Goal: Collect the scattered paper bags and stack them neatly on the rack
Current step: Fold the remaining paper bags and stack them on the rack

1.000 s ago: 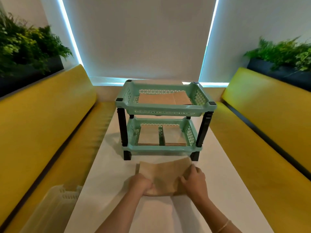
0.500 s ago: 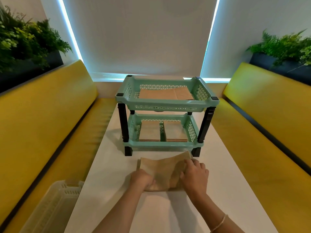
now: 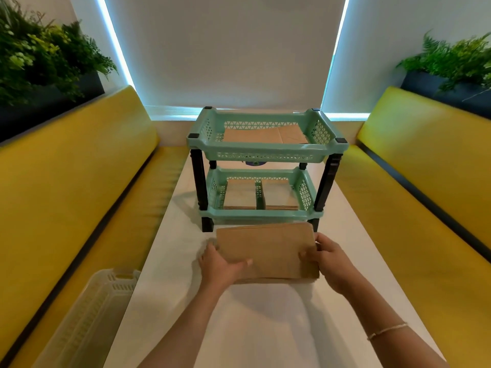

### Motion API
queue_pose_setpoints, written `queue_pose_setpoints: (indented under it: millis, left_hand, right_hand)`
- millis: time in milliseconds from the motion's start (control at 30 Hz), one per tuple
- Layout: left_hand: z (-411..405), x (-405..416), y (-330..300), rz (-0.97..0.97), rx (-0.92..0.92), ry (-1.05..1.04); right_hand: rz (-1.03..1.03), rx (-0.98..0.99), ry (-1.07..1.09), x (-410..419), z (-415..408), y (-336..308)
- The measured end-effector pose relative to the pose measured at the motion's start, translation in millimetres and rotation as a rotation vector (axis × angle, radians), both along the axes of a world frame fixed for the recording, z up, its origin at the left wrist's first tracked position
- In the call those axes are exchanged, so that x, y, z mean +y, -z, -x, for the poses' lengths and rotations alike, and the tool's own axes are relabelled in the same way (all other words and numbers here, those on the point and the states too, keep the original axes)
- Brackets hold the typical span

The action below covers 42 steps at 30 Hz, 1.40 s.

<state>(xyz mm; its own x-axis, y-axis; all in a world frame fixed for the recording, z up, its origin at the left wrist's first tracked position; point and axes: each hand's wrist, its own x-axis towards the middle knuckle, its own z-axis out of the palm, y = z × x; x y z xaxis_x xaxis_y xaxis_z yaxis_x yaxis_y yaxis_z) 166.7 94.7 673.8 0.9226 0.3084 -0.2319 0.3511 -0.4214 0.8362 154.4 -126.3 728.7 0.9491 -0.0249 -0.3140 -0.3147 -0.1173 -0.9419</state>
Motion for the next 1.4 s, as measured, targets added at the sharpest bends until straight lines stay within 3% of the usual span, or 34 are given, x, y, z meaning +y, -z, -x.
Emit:
queue_pose_setpoints:
  millis: [67,100,267,667,900,1100,1233,1400]
  left_hand:
    - [12,4,-2,0.345,-0.162,0.015]
    - [20,4,-5,0.424,-0.212,0.050]
    - [51,-3,-2,0.567,-0.300,0.092]
    - [65,-11,11,0.573,-0.230,0.111]
    - [71,-1,18,0.348,-0.043,0.144]
    - [59,-2,-62,0.576,-0.280,0.198]
    - [61,-27,-77,0.576,-0.372,0.261]
    - [68,-46,-22,0.463,-0.095,0.292]
  right_hand:
    - [-0.125,-0.045,-0.022,-10,12,5]
    - [-0.154,-0.067,-0.022,-13,19,9]
    - [-0.215,-0.113,0.130,-14,50,31]
    - [-0.049,-0.157,0.179,1,70,31]
    - [0.057,-0.167,0.122,-11,73,29]
    - [0.125,-0.060,-0.038,-26,65,21]
    - [0.122,-0.081,-0.030,-5,64,31]
    - [0.068,-0.033,0.005,12,67,49]
